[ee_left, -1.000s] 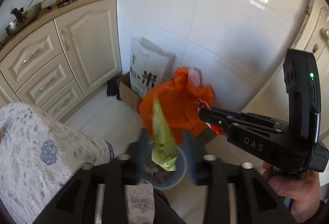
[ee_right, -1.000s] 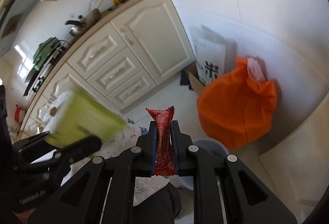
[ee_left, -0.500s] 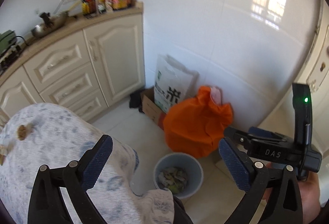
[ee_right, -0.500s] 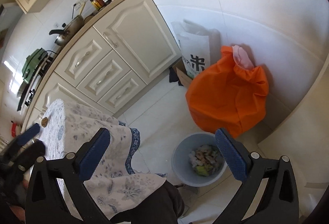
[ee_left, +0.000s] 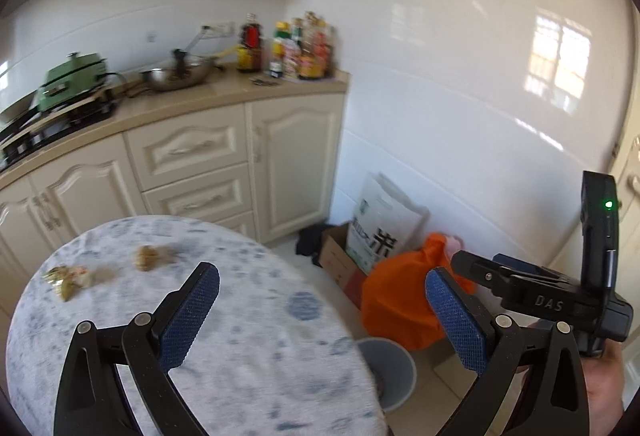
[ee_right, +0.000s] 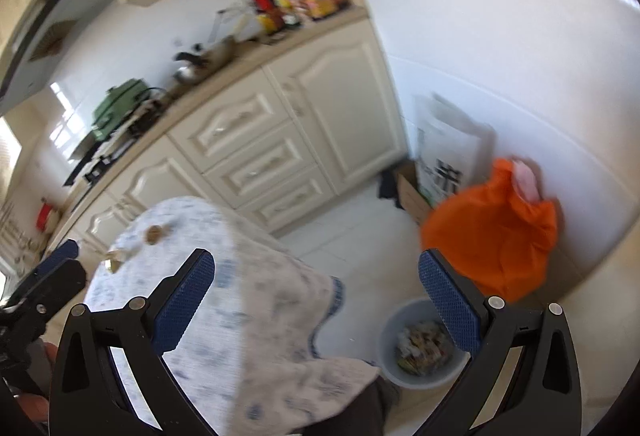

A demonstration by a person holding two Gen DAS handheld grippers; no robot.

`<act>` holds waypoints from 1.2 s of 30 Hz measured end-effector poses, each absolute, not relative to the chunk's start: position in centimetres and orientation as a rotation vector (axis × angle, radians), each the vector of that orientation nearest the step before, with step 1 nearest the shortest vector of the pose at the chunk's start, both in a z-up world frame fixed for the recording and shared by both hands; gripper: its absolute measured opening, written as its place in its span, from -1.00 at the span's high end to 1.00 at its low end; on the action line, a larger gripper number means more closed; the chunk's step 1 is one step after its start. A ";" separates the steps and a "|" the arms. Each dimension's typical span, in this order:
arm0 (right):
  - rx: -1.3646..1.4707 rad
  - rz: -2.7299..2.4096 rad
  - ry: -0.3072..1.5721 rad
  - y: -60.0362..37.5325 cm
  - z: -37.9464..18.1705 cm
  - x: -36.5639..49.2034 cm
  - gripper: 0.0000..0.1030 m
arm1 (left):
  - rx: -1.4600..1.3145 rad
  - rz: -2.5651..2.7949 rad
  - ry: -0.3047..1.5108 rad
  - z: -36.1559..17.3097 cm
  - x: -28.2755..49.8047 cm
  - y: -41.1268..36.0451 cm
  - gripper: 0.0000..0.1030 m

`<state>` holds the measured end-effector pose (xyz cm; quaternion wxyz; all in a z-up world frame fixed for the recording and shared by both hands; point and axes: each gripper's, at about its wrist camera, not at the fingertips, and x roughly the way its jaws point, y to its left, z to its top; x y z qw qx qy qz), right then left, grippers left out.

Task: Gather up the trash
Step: 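Return both tools to the table toward the gold bar and brown lump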

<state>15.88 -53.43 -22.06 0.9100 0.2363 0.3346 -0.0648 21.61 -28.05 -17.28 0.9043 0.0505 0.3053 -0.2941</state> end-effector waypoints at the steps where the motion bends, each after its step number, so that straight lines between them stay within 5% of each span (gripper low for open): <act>1: 0.473 -0.114 0.683 -52.3 -21.4 16.3 -1.00 | 0.090 -0.591 0.623 -17.1 21.3 -26.7 -0.97; 9: 0.348 0.051 0.665 -43.2 -18.0 20.6 -1.00 | -0.009 -0.436 0.584 -15.9 20.9 -15.9 -0.98; 20: 0.217 0.188 0.745 -33.6 -20.4 27.0 -1.00 | -0.123 -0.112 0.669 -20.0 25.4 -3.0 -0.99; 36: 0.160 0.224 0.907 -27.3 -28.9 39.6 -1.00 | -0.047 0.021 0.844 -27.0 42.4 -3.6 -0.99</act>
